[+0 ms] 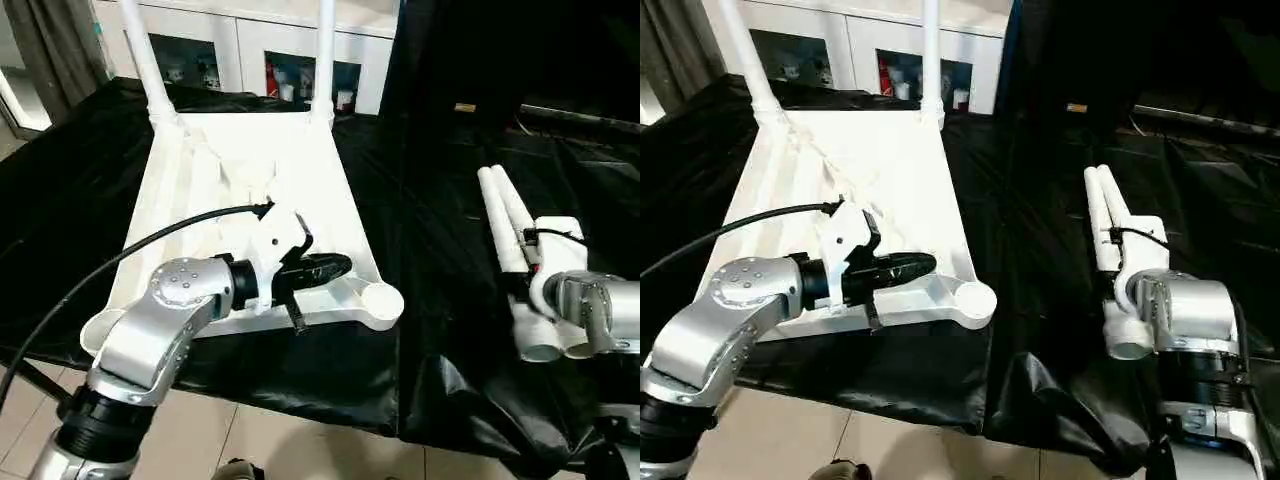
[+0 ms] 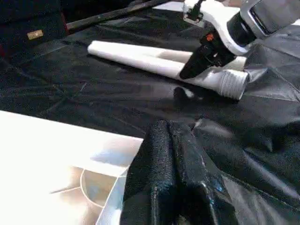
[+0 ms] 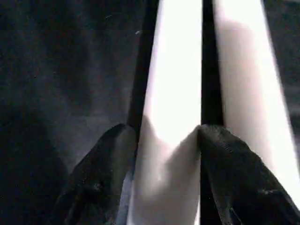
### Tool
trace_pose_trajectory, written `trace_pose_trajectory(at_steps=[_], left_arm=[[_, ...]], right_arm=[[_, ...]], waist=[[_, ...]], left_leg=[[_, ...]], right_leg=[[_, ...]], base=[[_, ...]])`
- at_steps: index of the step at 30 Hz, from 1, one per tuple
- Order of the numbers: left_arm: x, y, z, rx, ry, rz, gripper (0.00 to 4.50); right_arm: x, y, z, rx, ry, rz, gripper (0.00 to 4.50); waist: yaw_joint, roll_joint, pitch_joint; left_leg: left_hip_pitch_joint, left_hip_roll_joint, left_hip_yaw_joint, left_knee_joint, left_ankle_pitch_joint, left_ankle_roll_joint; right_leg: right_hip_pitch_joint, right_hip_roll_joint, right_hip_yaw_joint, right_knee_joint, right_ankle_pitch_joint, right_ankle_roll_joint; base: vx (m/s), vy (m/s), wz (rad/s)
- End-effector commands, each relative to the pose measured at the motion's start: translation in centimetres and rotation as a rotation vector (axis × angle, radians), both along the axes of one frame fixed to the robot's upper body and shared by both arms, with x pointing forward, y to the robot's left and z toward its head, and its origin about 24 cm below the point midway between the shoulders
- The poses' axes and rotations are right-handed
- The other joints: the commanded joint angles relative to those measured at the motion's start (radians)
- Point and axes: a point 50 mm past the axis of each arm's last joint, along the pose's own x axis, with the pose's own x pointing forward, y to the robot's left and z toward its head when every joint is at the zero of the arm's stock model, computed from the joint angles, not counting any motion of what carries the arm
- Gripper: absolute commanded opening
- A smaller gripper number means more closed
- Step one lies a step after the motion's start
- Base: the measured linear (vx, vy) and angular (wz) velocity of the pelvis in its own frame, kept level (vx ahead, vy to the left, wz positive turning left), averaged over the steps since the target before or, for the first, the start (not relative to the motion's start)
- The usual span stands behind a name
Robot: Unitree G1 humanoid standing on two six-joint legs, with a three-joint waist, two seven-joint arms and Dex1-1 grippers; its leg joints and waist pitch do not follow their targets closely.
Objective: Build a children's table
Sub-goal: Pick table leg
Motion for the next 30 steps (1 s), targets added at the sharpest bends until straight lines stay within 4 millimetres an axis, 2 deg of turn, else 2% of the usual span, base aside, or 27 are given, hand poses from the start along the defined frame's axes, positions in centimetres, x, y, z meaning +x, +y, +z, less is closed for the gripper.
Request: trace_pose_trajectory(at_steps=[1,4,5,9,12,18,22,23,25,30], left_arm=[[-0.4,-0.3,0.2,0.003,-0.002,-0.020,0.00],[-0.3,-0.4,0.4,-0.001,-0.002,-0.020,0.00],[-0.3,-0.6,0.3,0.001,-0.002,-0.019,0.00],[-0.4,-0.6,0.2,0.004,0.001,-0.019,0.00],[-0.5,-0.5,0.1,0.005,0.007,-0.018,0.00],[-0.4,-0.5,-0.2,0.020,0.016,-0.015,0.00],[-0.5,-0.3,-0.2,0.021,0.020,-0.011,0.00],[-0.6,-0.3,-0.2,0.021,0.021,-0.012,0.00],[-0.6,-0.3,-0.2,0.023,0.022,-0.017,0.00],[-1.0,-0.6,0.3,0.033,0.020,-0.080,0.00]], right_arm=[[-0.1,0.8,0.2,0.023,0.001,0.036,2.52],[0.4,2.7,1.1,0.057,-0.039,0.105,2.52],[0.7,3.2,1.4,0.059,-0.062,0.114,2.52],[1.2,3.3,1.5,0.052,-0.081,0.098,2.52],[1.5,3.3,0.6,0.064,-0.064,0.082,2.52],[1.5,4.1,-3.1,0.108,0.063,0.062,2.52],[1.5,4.1,-3.4,0.132,0.075,0.050,2.52],[1.6,4.1,-3.4,0.139,0.076,0.048,2.27],[1.8,3.8,-3.3,0.153,0.074,0.032,2.19],[2.0,3.0,-3.1,0.229,0.098,-0.026,1.90]], waist=[[0.000,-0.004,-0.082],[0.000,-0.003,-0.081],[-0.001,-0.006,-0.082],[0.003,-0.003,-0.082],[0.004,-0.004,-0.082],[0.000,-0.008,-0.083],[-0.003,-0.010,-0.083],[-0.003,-0.012,-0.084],[-0.004,-0.015,-0.085],[-0.003,-0.017,-0.084]], left_leg=[[0.035,0.026,-0.013,-0.061,-0.189,-0.058],[0.036,0.027,-0.014,-0.062,-0.192,-0.058],[0.037,0.027,-0.013,-0.062,-0.195,-0.063],[0.041,0.028,-0.012,-0.062,-0.202,-0.074],[0.038,0.027,-0.012,-0.061,-0.195,-0.077],[0.038,0.026,-0.013,-0.062,-0.213,-0.082],[0.044,0.027,-0.016,-0.067,-0.267,-0.104],[0.044,0.027,-0.016,-0.067,-0.279,-0.107],[0.046,0.027,-0.018,-0.068,-0.314,-0.115],[0.047,0.027,-0.019,-0.068,-0.342,-0.118]], right_leg=[[0.037,-0.036,0.032,-0.073,-0.129,-0.157],[0.036,-0.036,0.032,-0.073,-0.134,-0.159],[0.034,-0.037,0.032,-0.073,-0.144,-0.160],[0.030,-0.036,0.033,-0.074,-0.155,-0.155],[0.033,-0.038,0.033,-0.072,-0.146,-0.151],[0.031,-0.039,0.031,-0.073,-0.164,-0.149],[0.027,-0.035,0.030,-0.077,-0.191,-0.129],[0.027,-0.035,0.029,-0.078,-0.201,-0.126],[0.024,-0.036,0.029,-0.081,-0.234,-0.117],[0.021,-0.037,0.028,-0.084,-0.267,-0.115]], base=[[0.000,0.000,0.00],[0.000,0.000,0.00],[0.000,0.000,0.00],[0.000,0.000,0.00],[0.000,0.000,0.00],[0.000,0.000,0.00],[0.000,0.000,0.00],[0.000,0.000,0.00],[0.000,0.000,0.00],[0.000,0.000,0.00]])
